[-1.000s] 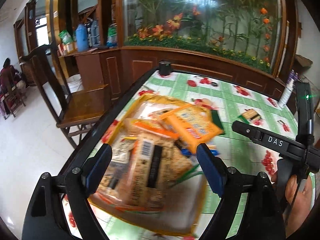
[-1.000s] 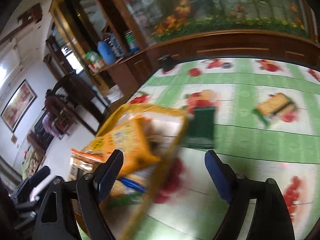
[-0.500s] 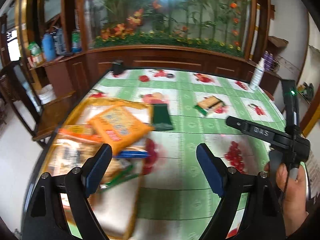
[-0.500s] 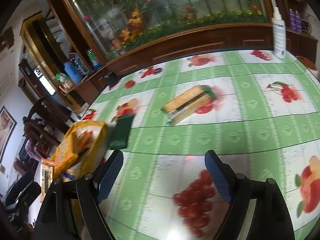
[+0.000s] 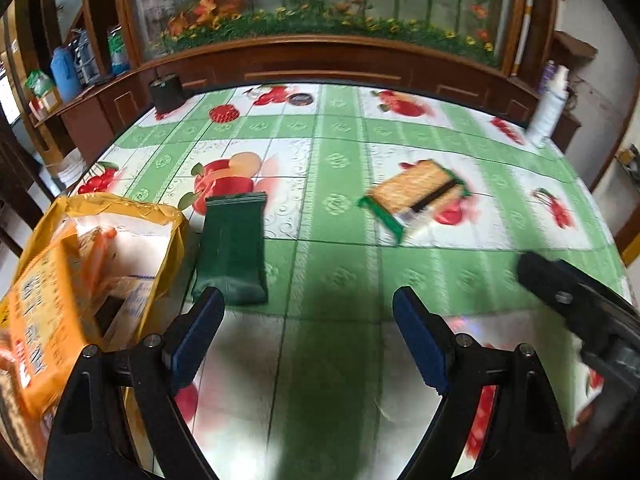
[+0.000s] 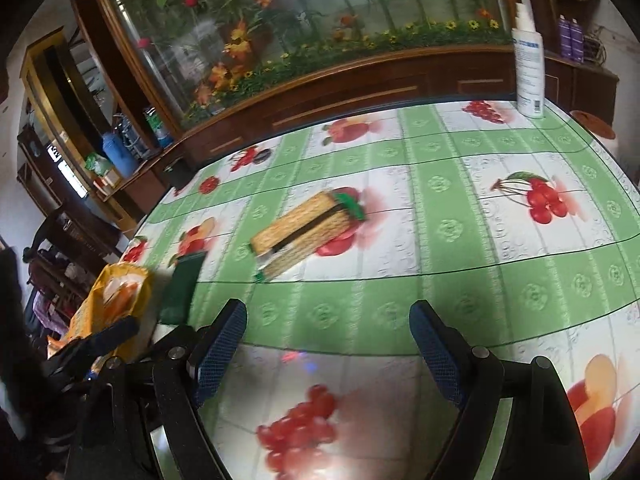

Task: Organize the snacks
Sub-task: 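Grasp the dark green pack with the left tool while the right grasps a cracker pack, then lift the dark green pack and tan cracker pack and carry them toward the box, then lower the tan cracker pack and dark green pack into the box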

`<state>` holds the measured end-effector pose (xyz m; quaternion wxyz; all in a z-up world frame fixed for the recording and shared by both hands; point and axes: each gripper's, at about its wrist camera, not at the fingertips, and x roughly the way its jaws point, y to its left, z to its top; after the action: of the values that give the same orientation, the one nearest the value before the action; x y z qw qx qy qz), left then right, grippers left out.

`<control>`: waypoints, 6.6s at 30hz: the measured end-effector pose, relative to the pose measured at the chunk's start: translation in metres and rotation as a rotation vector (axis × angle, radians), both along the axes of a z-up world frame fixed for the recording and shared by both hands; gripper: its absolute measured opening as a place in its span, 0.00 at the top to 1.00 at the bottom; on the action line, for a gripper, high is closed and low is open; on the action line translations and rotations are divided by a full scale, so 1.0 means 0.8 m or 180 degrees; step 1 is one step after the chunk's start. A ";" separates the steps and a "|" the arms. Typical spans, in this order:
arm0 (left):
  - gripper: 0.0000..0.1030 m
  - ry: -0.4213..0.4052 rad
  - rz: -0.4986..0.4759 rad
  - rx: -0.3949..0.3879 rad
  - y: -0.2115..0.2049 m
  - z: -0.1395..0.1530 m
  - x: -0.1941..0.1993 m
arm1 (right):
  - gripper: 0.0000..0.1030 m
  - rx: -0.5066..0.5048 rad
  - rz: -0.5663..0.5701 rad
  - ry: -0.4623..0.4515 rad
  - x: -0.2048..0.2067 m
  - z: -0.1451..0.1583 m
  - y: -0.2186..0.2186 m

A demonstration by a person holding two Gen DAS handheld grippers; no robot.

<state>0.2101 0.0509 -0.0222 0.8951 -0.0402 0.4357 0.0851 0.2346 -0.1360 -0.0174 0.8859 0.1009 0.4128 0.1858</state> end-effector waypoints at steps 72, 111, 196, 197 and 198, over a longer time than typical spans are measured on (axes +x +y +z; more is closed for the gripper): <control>0.29 0.0096 -0.0113 -0.0015 0.039 -0.035 0.075 | 0.39 -0.0850 0.0116 0.0208 0.113 -0.035 0.074; 0.59 -0.0778 -0.0236 -0.0487 0.060 0.068 -0.256 | 0.53 -0.0332 0.0560 -0.0425 -0.207 0.068 0.022; 0.58 -0.0754 0.0747 0.0067 0.208 0.038 -0.256 | 0.54 0.0383 0.1415 -0.0135 -0.185 0.015 0.261; 0.58 -0.0755 0.0742 0.0059 0.209 0.038 -0.256 | 0.54 0.0365 0.1401 -0.0136 -0.181 0.019 0.262; 0.58 -0.0766 0.0740 0.0054 0.208 0.039 -0.258 | 0.53 0.0370 0.1398 -0.0139 -0.178 0.021 0.264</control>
<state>0.0040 0.2175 0.0090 0.9253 -0.0927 0.3170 0.1863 0.0926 0.0749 -0.0007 0.8256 0.0555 0.3942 0.3999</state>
